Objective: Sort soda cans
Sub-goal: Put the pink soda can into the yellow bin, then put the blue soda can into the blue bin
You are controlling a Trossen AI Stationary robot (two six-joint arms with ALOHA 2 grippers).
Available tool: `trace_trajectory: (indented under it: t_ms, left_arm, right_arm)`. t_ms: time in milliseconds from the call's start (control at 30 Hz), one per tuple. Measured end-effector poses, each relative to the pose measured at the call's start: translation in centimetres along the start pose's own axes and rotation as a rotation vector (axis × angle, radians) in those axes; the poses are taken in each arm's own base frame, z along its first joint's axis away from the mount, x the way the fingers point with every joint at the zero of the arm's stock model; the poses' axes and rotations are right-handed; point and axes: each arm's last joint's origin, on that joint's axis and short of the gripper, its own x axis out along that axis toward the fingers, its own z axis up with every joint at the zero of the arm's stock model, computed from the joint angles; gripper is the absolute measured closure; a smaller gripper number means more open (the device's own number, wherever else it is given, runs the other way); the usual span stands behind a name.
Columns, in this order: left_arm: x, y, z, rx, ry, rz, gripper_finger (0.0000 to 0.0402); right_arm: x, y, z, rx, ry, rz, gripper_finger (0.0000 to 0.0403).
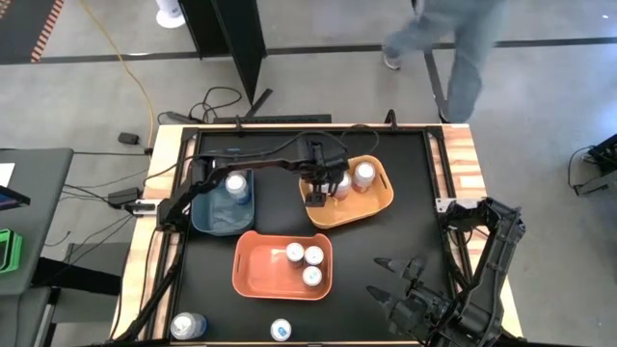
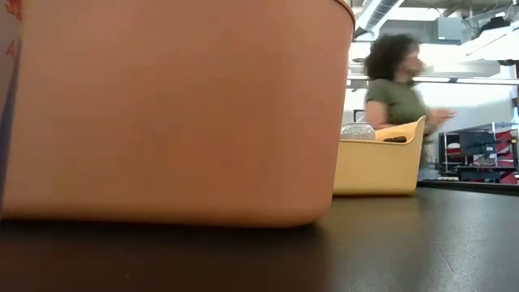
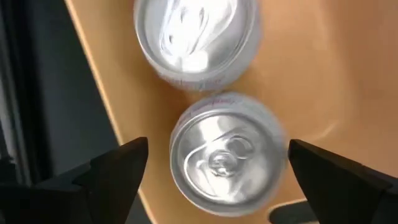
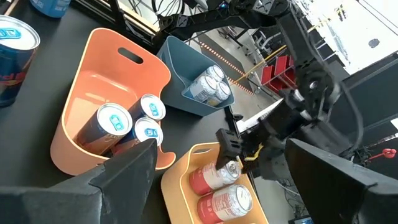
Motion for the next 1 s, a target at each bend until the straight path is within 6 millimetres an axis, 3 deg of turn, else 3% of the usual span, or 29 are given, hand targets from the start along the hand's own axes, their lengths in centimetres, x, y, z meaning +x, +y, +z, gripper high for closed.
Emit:
trace_trajectory:
  t_ms: [300, 433, 600, 767, 1000]
  left_arm:
    - [-6.5, -1.1, 1.4, 0.000, -0.137, 0.039, 0.0018]
    - [-10.3, -1.9, 1.0, -0.012, -0.219, 0.047, 0.0018]
    - [-15.8, -3.0, -1.1, -0.072, -0.274, 0.083, 0.0017]
    - [-21.6, -5.5, -4.3, -0.129, -0.336, 0.113, 0.0017]
    - [-24.9, -11.6, -9.1, -0.210, -0.273, 0.107, 0.0017]
  right_arm:
    - [0.0, 0.0, 0.0, 0.006, 0.001, 0.000, 0.0035]
    - [0.0, 0.0, 0.0, 0.007, 0.001, 0.001, 0.0035]
    - [0.0, 0.0, 0.0, 0.012, 0.000, 0.002, 0.0035]
    - [0.0, 0.1, 0.0, 0.017, 0.000, 0.003, 0.0035]
    - [0.1, 0.0, 0.1, 0.019, 0.002, 0.001, 0.0035]
